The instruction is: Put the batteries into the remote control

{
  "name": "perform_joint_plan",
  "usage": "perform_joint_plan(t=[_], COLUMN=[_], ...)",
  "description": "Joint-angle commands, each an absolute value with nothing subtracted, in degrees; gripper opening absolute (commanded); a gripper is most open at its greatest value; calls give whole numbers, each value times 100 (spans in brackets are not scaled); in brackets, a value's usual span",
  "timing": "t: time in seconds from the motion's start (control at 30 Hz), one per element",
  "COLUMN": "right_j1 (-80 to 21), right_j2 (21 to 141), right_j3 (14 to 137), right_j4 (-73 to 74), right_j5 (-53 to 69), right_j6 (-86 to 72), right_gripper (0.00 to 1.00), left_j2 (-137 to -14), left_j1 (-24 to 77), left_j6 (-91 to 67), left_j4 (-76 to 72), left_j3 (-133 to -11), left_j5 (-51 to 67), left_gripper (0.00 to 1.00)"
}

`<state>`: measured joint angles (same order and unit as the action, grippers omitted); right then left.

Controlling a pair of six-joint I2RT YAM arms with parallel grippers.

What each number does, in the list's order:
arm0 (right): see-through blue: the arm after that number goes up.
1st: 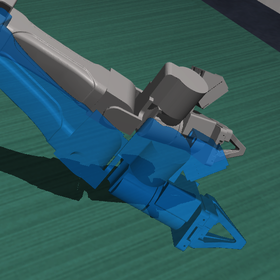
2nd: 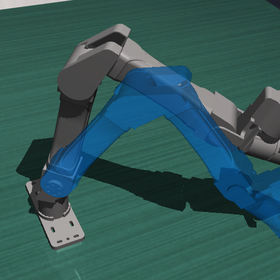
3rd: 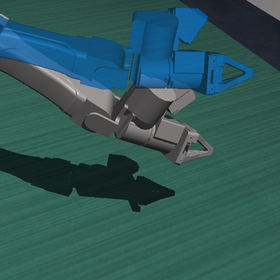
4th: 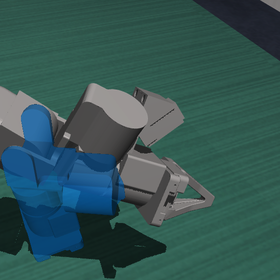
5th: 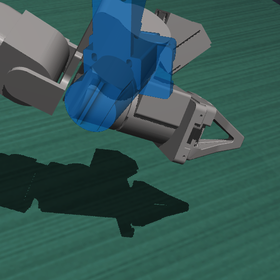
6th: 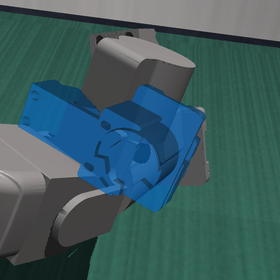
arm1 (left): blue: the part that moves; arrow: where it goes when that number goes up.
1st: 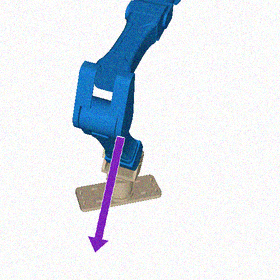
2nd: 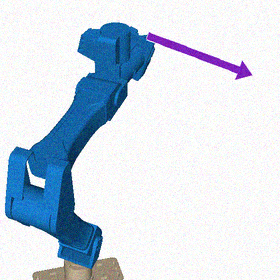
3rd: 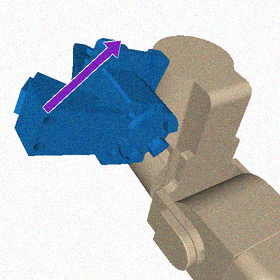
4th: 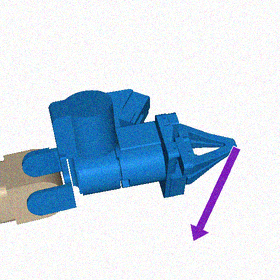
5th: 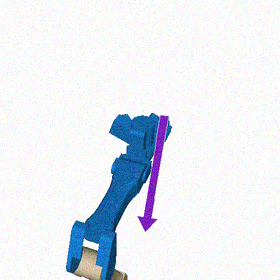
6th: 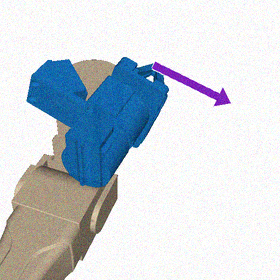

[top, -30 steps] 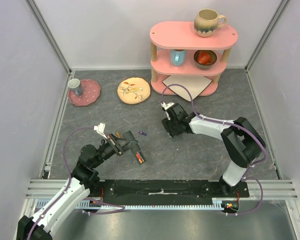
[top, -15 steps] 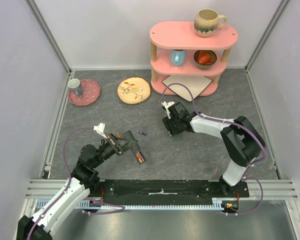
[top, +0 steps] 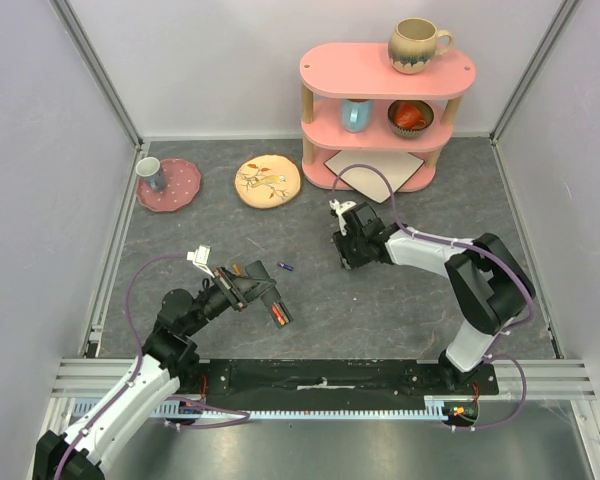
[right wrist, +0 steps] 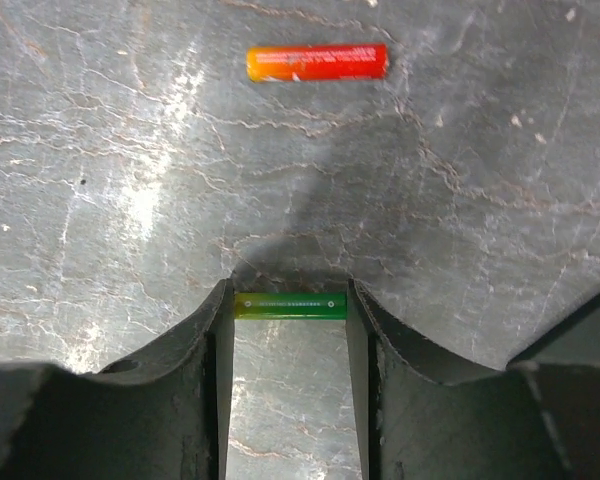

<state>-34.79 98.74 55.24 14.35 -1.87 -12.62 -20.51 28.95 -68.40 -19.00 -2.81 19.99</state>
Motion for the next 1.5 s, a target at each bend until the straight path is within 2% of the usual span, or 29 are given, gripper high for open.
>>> perform_joint_plan(t=[0.0,0.13,0.27,0.37,0.5,0.67,0.77,0.87,1.0,1.1,1.27,1.47], right_j1=[-3393,-3392,-3393,-3428,-3507,-3647,-3682,-3709,-3753,-3762,-3770,-3779], right_j2=[9572,8853,8482,8420,8656,9210,9360,9492,9641,9694,9660,9492], right_j3=[5247,4923,4492,4429,4728,5360,5423,5537,5616,5607,5616,5870], right_j4=[1425,1073,791,817,1614,2600,2707,2873,2927,2944,2962,3032], right_j5=[-53,-571,-896,-1299,-1994,-2522,-2566,-2575,-2435,-2295,-2136,-2048], right_j6=[-1809,-3781,-5504,-6404,-7002,-7207,-7251,-7269,-7172,-7093,-6988,-6374], right_gripper=[37,29,29,24,17,15,15,21,42,53,63,69], left_j2=[-2013,-2039,-2092,-2144,-2188,-2188,-2180,-2145,-2109,-2066,-2013,-1890], left_j1=[2856,2865,2856,2856,2865,2865,2865,2865,2865,2865,2865,2857], left_j6=[-6653,-6680,-6697,-6741,-6759,-6741,-6715,-6706,-6715,-6724,-6724,-6750], left_j4=[-2109,-2171,-2250,-2311,-2355,-2382,-2373,-2356,-2312,-2303,-2268,-2180], left_j3=[-141,-132,-141,-141,-158,-193,-220,-229,-229,-237,-237,-220], left_j5=[1978,1934,1960,1942,1977,1951,1960,1986,2004,2013,2039,2048], left_gripper=[2,2,2,2,2,2,2,2,2,2,2,2])
